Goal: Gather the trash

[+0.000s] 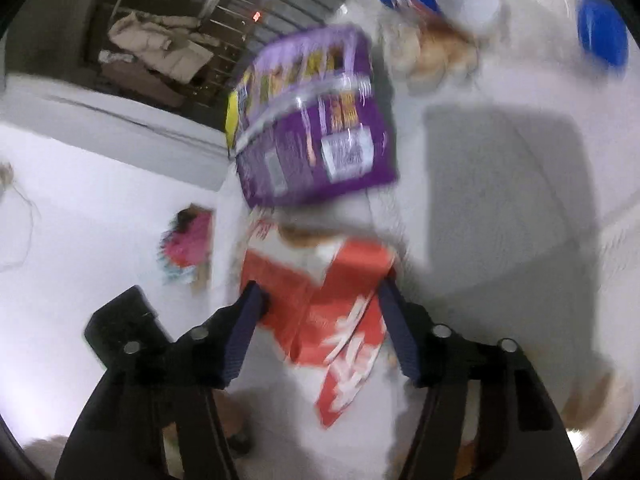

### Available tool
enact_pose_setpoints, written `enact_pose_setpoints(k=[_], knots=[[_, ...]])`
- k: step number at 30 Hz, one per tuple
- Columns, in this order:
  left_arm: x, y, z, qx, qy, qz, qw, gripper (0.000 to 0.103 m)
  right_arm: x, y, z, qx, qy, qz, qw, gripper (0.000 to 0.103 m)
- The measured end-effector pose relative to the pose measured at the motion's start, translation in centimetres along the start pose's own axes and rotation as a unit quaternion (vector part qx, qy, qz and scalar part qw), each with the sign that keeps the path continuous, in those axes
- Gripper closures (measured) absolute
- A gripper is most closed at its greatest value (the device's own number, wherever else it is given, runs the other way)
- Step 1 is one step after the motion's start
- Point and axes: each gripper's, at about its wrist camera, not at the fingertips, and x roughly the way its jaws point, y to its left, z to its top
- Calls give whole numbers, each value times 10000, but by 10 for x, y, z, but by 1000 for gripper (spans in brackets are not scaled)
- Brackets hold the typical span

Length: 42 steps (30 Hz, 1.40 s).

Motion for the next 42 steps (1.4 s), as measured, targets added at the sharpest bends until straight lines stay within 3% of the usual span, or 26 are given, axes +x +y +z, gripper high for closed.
enact_pose_setpoints(k=[3,11,14,19,21,26,31,42], knots=[[0,0,0,4,-2,7,10000,96,0,1,-7,-55,-63,-44,10000,54],[-1,1,0,38,1,36,10000,96,-7,-25,-3,708,-289,605,9952,68],[-1,1,-1,48,5,46,10000,96,-6,-33,-2,885,-268,596,9939,76],[-1,0,-1,51,10,50,10000,96,-3,-24,2,690,-274,186,9971,75],[-1,1,-1,44,4,46,10000,96,-3,-20,2,606,-280,198,9976,70],[-1,1,-1,21,-21,40,10000,96,-12,-19,4,528,-313,482,9970,70],[1,-1,-1,62,22,56,10000,96,-1,-25,8,704,-291,307,9966,74],[1,2,-2,-13,35,-36,10000,96,16,-17,21,756,-412,345,9957,74]])
